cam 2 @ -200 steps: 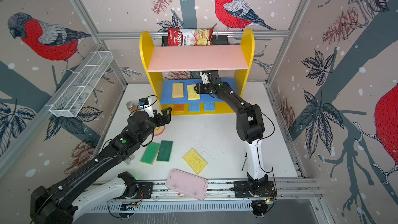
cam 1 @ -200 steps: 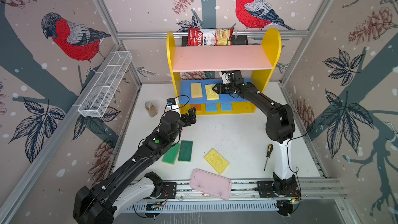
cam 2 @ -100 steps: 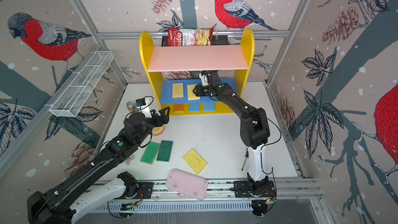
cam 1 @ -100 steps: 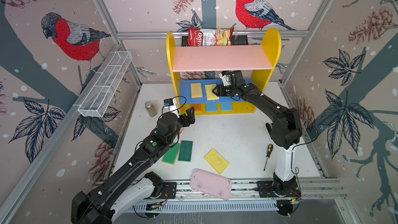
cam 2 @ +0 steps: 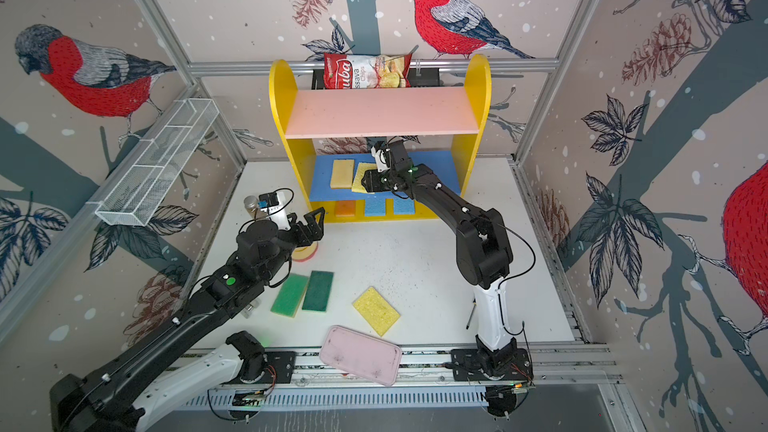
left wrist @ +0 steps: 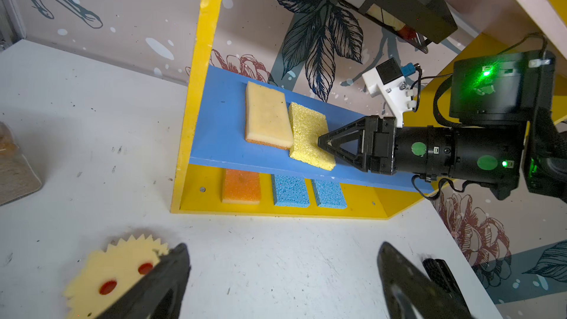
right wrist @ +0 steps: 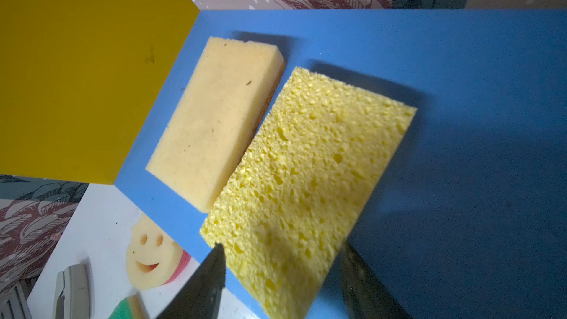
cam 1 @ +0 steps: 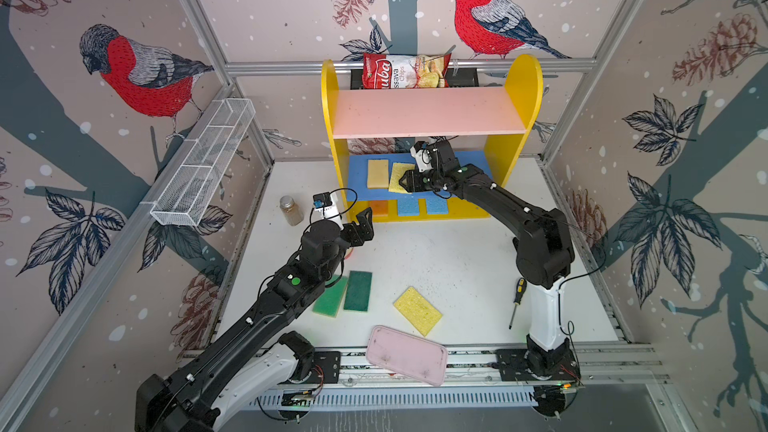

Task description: Place and organize the cleaning sponges onto the shelf

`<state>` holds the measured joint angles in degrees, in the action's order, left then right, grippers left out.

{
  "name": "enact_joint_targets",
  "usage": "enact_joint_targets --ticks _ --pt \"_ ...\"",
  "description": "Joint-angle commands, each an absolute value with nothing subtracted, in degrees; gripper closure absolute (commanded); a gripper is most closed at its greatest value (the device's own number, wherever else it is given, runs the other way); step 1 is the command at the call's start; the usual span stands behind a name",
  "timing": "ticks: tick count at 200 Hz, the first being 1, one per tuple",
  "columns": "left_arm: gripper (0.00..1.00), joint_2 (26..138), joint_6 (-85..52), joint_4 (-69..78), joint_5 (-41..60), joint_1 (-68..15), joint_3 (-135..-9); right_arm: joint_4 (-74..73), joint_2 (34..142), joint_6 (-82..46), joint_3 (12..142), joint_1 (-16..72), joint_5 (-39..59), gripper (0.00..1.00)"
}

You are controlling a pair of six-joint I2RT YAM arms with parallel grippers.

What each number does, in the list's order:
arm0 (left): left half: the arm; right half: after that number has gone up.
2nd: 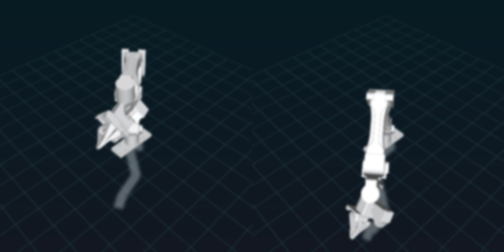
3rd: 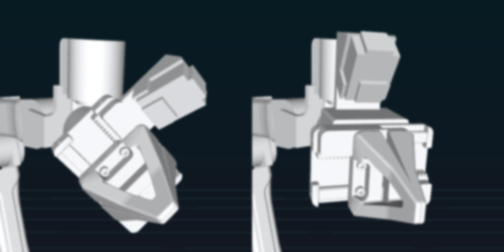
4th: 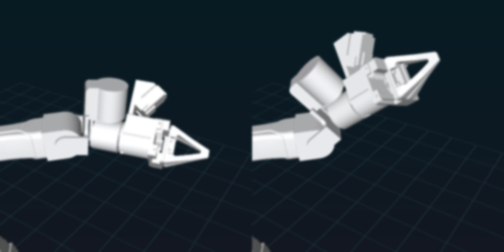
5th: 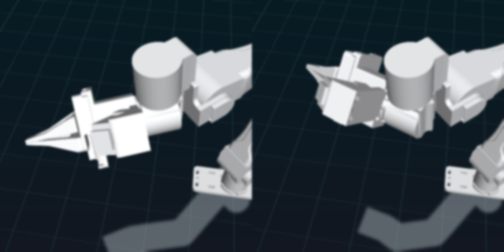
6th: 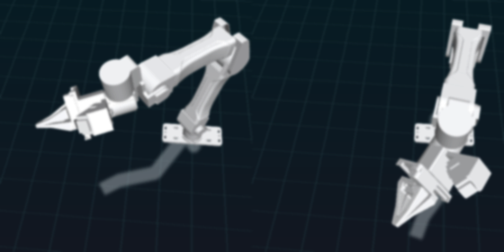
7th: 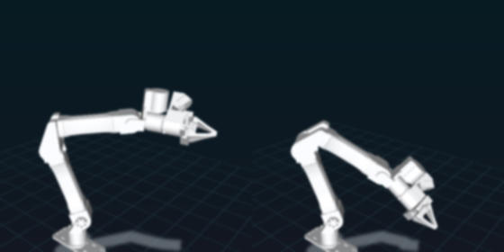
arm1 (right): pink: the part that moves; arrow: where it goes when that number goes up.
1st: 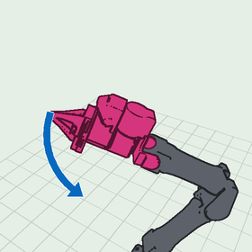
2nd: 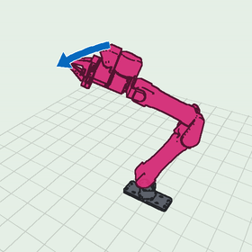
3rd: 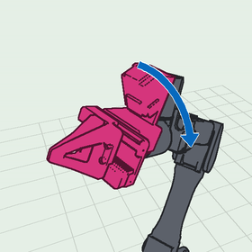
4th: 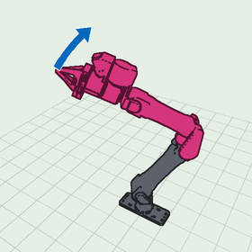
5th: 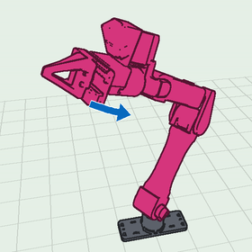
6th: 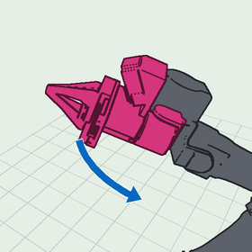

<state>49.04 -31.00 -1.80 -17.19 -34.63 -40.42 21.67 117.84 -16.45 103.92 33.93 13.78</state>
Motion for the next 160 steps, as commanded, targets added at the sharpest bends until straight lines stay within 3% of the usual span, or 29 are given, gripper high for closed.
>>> enact_joint_targets --ticks 1,42,71,108,160 --pt "0.05 48.5 -28.8 -0.8 -18.8 -34.5 -40.1 22.7 118.6 -16.9 105.4 34.3 12.6 0.41" --pt "0.05 47.5 -27.5 -1.2 -19.8 -34.5 -40.0 24.9 120.5 -17.1 107.5 34.4 10.3 0.51" --pt "0.04 46.9 -27.3 -1.6 -19.9 -34.4 -39.8 26.1 121.9 -17.4 108.8 34.5 8.5 0.52" --pt "0.04 45.4 -27.6 -2.1 -20.5 -34.4 -39.1 26.5 122.8 -17.8 109.6 34.5 7.4 0.76" --pt "0.04 44.6 -27.5 -2.5 -20.8 -34.2 -39.2 27.7 121.4 -17.0 110.2 33.1 6.2 0.86"
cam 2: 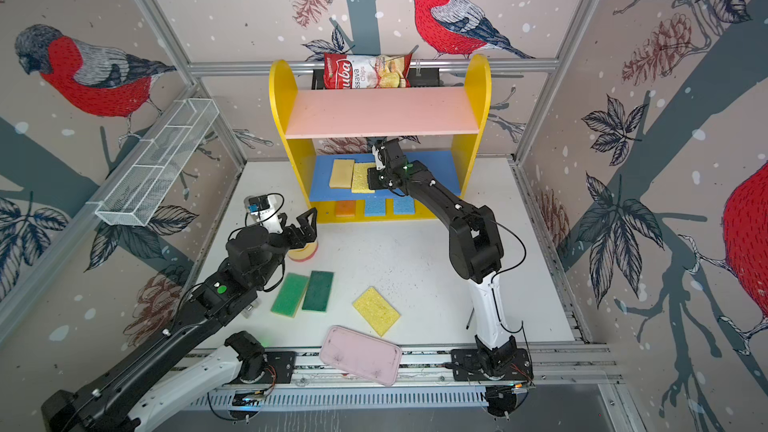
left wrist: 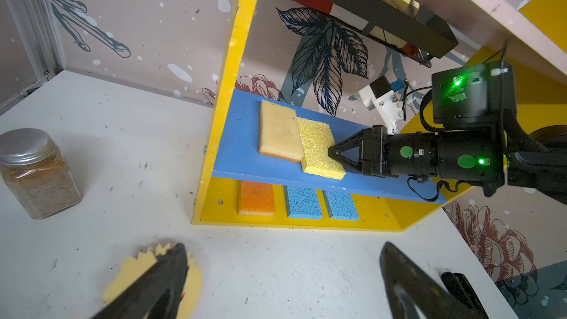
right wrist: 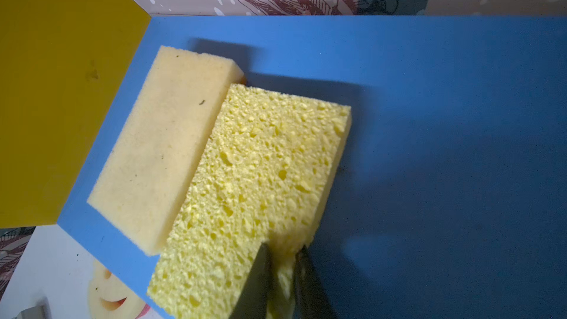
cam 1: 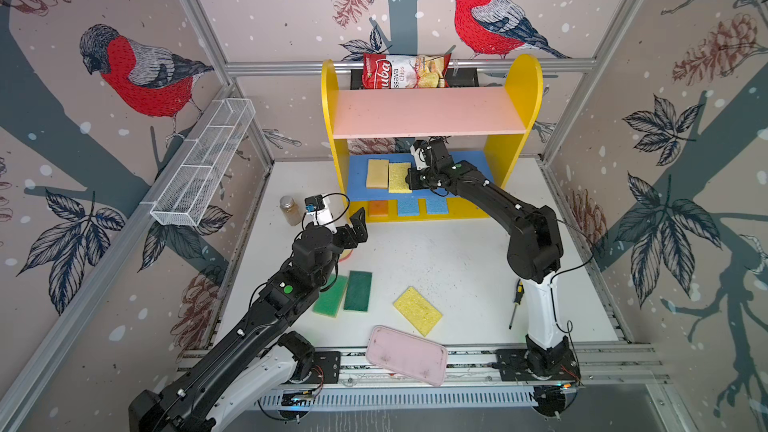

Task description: Place and organize the cleaning sponges onto the shelf

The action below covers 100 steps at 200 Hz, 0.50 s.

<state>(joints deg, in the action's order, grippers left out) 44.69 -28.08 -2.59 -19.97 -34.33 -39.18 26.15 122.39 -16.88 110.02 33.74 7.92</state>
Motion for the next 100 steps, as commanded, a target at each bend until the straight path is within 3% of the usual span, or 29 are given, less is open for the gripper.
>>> enact_joint_targets --ticks 1,100 --pt "0.04 44.6 -27.6 -2.5 -20.8 -34.3 -39.2 27.8 121.4 -16.9 110.2 33.1 6.2 0.86" --pt "0.04 46.3 -28.6 -2.7 -19.4 -34.3 -40.5 28.9 118.9 -13.9 107.1 30.6 6.0 0.91"
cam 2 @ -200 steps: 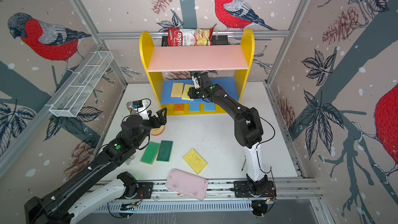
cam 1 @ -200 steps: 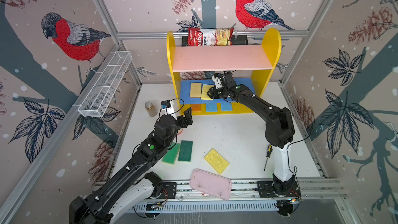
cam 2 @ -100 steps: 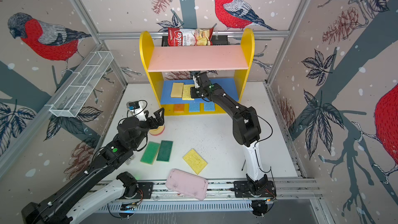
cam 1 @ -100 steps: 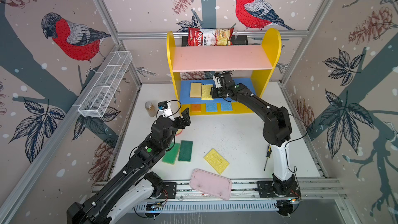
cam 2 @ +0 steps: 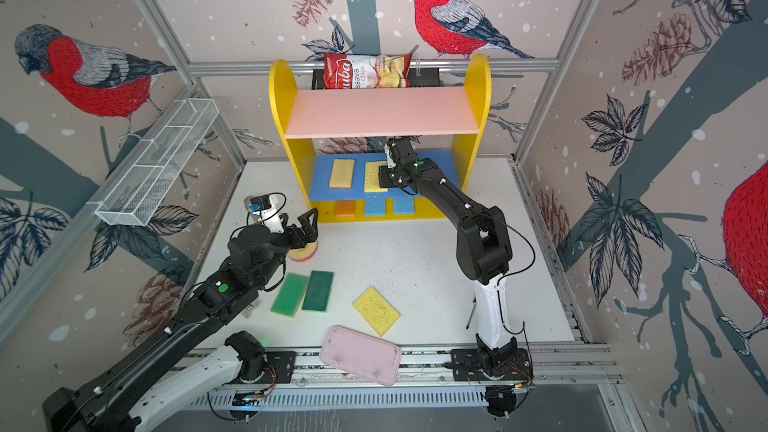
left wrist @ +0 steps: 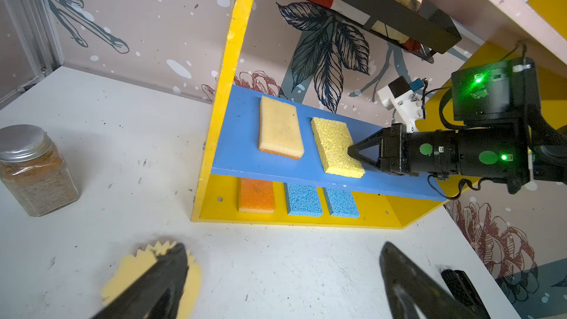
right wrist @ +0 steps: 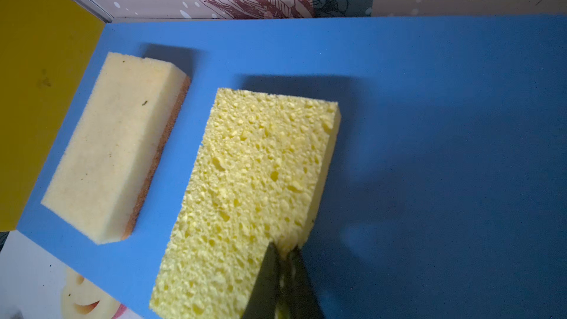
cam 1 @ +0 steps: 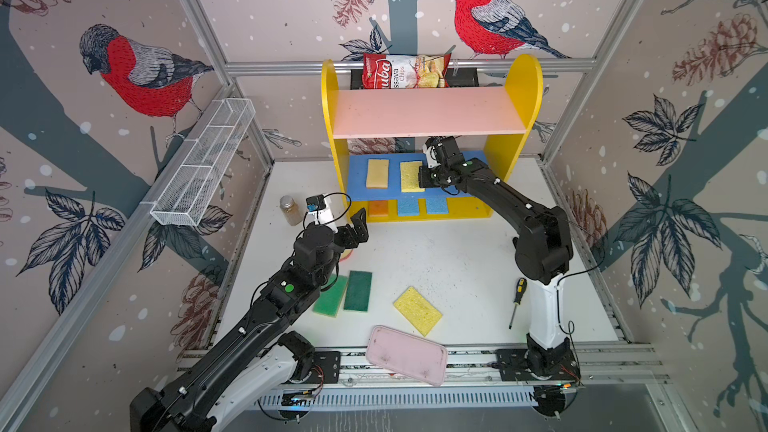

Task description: Place and organize the cleaning sponges onto the shelf

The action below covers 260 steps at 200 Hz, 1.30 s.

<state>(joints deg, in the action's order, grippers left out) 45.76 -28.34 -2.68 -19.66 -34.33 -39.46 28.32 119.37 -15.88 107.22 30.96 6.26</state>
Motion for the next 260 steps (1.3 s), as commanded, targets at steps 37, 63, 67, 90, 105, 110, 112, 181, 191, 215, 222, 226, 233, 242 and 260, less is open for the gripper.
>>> enact_joint_targets --ticks 37,63,67,90,105,110,112,181,191,215,222,226,233,242,260 --pt "0.04 46.8 -28.7 -2.6 -19.1 -34.3 -41.0 29.8 120.2 -11.8 109.3 29.9 7.2 0.90" --pt "0.04 46.8 -28.7 -2.6 -19.1 -34.2 -41.0 32.0 122.5 -10.8 112.5 29.5 7.4 0.90" --pt "0.04 46.8 -28.6 -2.6 -19.2 -34.3 -41.0 32.1 122.8 -10.9 112.9 29.5 7.4 0.90" --pt "0.04 46.8 -28.5 -2.8 -19.3 -34.2 -41.0 31.5 123.3 -11.4 113.3 29.4 7.9 0.90" --pt "0.04 46.9 -28.5 -2.8 -19.5 -34.2 -41.0 31.0 123.5 -11.6 113.7 29.4 7.9 0.90" --pt "0.04 46.9 -28.5 -2.8 -19.5 -34.3 -41.1 31.0 123.7 -11.6 113.9 29.3 8.0 0.90" --pt "0.04 46.9 -28.4 -2.8 -19.5 -34.2 -41.1 31.0 123.7 -11.7 114.0 29.3 8.0 0.90" --pt "0.04 47.0 -28.3 -2.7 -19.6 -34.2 -40.8 31.6 125.0 -12.5 115.3 28.6 8.3 0.89" --pt "0.04 47.0 -28.3 -2.7 -19.6 -34.2 -40.8 31.5 124.8 -12.8 115.2 28.6 8.0 0.88" --pt "0.04 46.9 -28.3 -2.7 -19.6 -34.3 -40.7 31.1 124.1 -14.0 114.1 28.6 7.6 0.88" --pt "0.04 46.9 -28.4 -2.7 -19.6 -34.3 -40.8 30.6 123.7 -14.3 113.5 28.6 7.6 0.87" --pt "0.04 46.9 -28.4 -2.7 -19.7 -34.3 -40.7 30.4 123.4 -14.5 113.1 28.6 7.6 0.85" --pt "0.04 46.9 -28.4 -2.7 -19.6 -34.2 -40.6 30.0 122.9 -14.7 112.4 28.5 7.5 0.81" --pt "0.04 46.9 -28.5 -2.7 -19.6 -34.3 -40.6 29.4 122.3 -14.9 111.8 28.5 7.5 0.75" --pt "0.04 46.7 -28.6 -2.7 -19.5 -34.3 -40.5 29.3 121.9 -14.8 111.4 28.3 7.2 0.68"
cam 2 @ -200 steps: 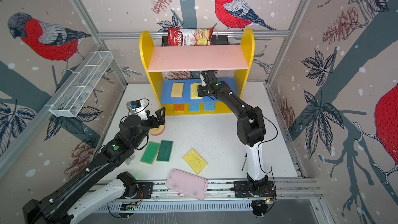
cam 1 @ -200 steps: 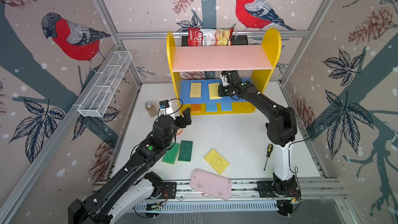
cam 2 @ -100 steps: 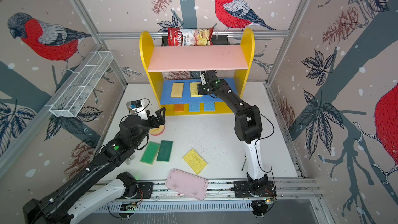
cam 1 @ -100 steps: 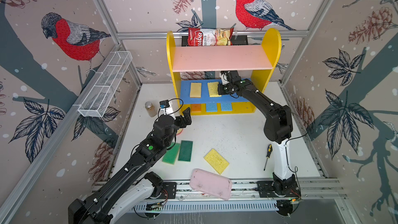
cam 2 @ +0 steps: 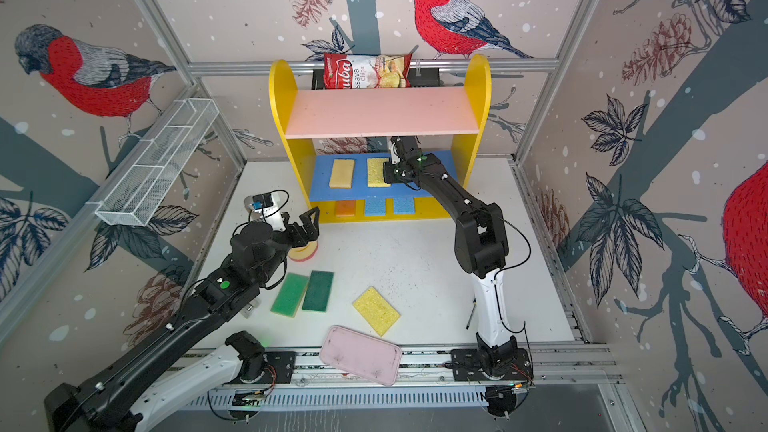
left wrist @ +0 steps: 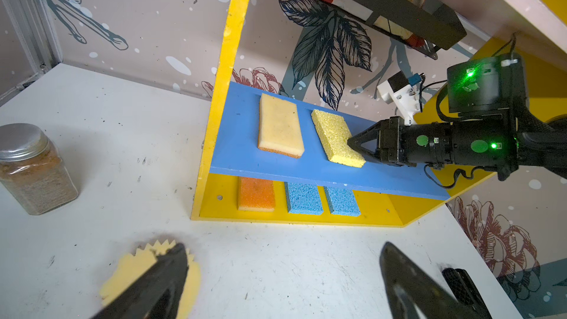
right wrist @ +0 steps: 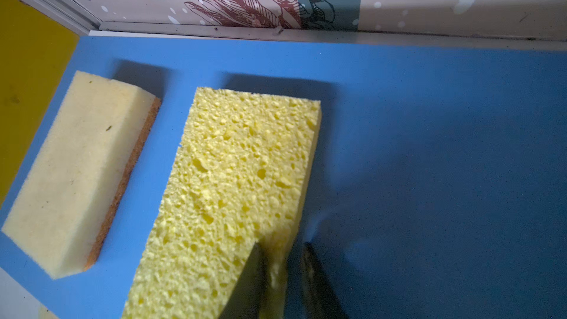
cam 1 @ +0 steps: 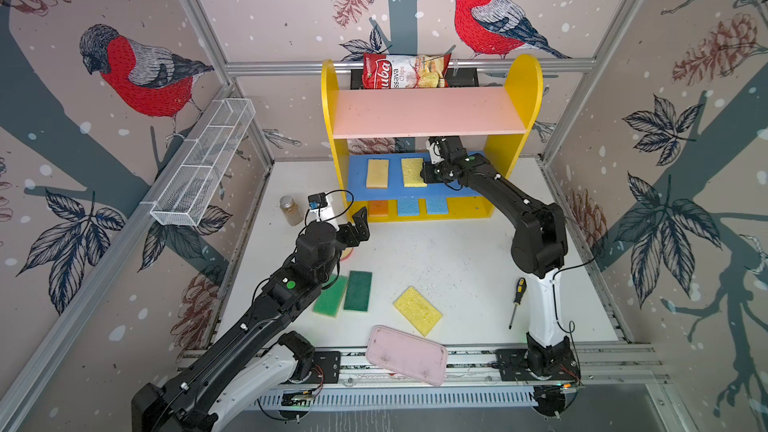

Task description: Place and organize the cleaning sponges onto the shelf

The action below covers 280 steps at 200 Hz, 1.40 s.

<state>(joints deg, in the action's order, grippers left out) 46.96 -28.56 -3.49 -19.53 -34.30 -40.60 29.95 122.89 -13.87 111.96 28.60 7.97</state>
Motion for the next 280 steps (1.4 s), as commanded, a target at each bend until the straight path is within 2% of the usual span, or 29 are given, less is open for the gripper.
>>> enact_joint_targets --ticks 1,37,77,122,146,212,244,280 --pt "0.04 46.7 -28.6 -2.7 -19.5 -34.2 -40.6 29.3 121.9 -14.8 111.4 28.3 7.1 0.68" --pt "0.04 46.9 -28.8 -2.9 -19.2 -34.3 -40.6 29.3 121.6 -15.0 110.9 27.5 7.9 0.64" --pt "0.04 47.0 -29.4 -2.6 -18.8 -34.2 -40.7 28.9 120.9 -14.9 110.3 27.0 8.1 0.48" --pt "0.04 47.5 -29.6 -2.6 -18.8 -34.2 -41.0 29.0 118.3 -15.1 109.2 26.2 7.8 0.39" --pt "0.04 48.4 -28.0 -3.9 -19.1 -34.2 -42.9 26.7 113.8 -15.8 104.5 26.1 7.1 0.35" --pt "0.04 48.0 -28.9 -9.5 -21.8 -34.1 -45.6 11.7 88.3 -21.5 71.6 26.2 9.6 0.32" --pt "0.04 47.9 -30.7 -9.7 -21.9 -34.1 -46.9 11.6 83.5 -20.6 65.5 25.3 9.5 0.33" --pt "0.04 46.7 -33.2 -10.2 -22.5 -34.1 -46.6 9.4 80.3 -20.9 61.1 23.3 13.3 0.43"
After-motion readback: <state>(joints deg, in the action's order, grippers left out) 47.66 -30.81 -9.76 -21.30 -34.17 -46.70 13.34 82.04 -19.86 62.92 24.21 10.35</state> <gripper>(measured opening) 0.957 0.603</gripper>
